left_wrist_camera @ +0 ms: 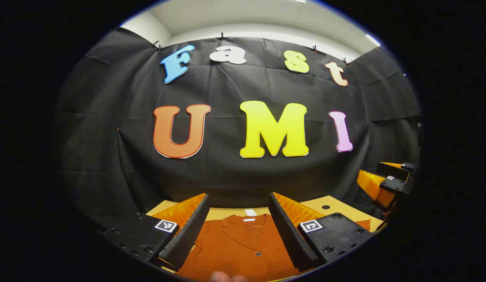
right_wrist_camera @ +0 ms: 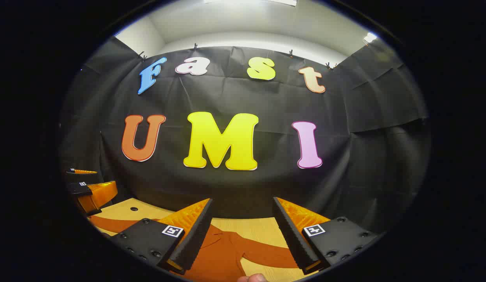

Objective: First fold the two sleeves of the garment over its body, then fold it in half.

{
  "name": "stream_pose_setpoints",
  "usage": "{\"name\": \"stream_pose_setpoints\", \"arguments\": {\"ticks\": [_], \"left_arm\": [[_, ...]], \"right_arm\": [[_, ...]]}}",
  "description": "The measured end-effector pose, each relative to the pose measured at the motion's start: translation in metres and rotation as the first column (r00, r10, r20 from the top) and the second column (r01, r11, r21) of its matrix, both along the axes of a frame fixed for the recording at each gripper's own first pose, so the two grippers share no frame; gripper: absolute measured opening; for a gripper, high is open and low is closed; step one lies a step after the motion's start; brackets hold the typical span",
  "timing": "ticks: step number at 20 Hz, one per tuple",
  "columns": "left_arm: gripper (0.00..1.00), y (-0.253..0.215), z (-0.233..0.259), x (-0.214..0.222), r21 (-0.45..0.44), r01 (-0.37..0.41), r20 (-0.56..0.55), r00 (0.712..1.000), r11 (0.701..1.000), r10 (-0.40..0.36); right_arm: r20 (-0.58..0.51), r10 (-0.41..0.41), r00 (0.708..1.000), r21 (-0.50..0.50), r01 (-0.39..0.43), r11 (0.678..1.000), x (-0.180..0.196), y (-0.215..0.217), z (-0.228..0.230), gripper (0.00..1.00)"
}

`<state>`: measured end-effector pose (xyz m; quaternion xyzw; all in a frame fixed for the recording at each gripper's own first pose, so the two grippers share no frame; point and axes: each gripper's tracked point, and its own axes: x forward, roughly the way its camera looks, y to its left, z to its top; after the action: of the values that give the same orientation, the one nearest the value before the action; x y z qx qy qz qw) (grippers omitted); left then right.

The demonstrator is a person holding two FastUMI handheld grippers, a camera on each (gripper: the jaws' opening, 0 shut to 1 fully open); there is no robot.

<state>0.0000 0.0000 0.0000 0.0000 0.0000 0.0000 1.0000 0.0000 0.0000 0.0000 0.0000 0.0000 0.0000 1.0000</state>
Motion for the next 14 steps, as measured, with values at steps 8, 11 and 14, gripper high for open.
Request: {"name": "stream_pose_setpoints", "arguments": {"ticks": [8, 11, 14], "left_arm": [[0.98, -0.0013, -0.0024, 0.0010, 0.003, -0.003, -0.005, 1.000, 1.000, 0.003], [0.98, -0.0020, -0.0039, 0.0031, 0.002, -0.001, -0.007, 1.000, 1.000, 0.001], [0.98, -0.0035, -0.0042, 0.0034, 0.009, 0.000, -0.009, 1.000, 1.000, 0.000]], "right_arm": [[0.002, -0.007, 1.000, 0.004, 0.007, 1.000, -0.0007, -0.0044, 0.0004, 0.95], [-0.001, -0.012, 1.000, 0.004, 0.012, 1.000, 0.0001, -0.0055, -0.0013, 0.95], [-0.006, -0.015, 1.000, 0.006, 0.015, 1.000, 0.0003, -0.0080, -0.0023, 0.95]]}}
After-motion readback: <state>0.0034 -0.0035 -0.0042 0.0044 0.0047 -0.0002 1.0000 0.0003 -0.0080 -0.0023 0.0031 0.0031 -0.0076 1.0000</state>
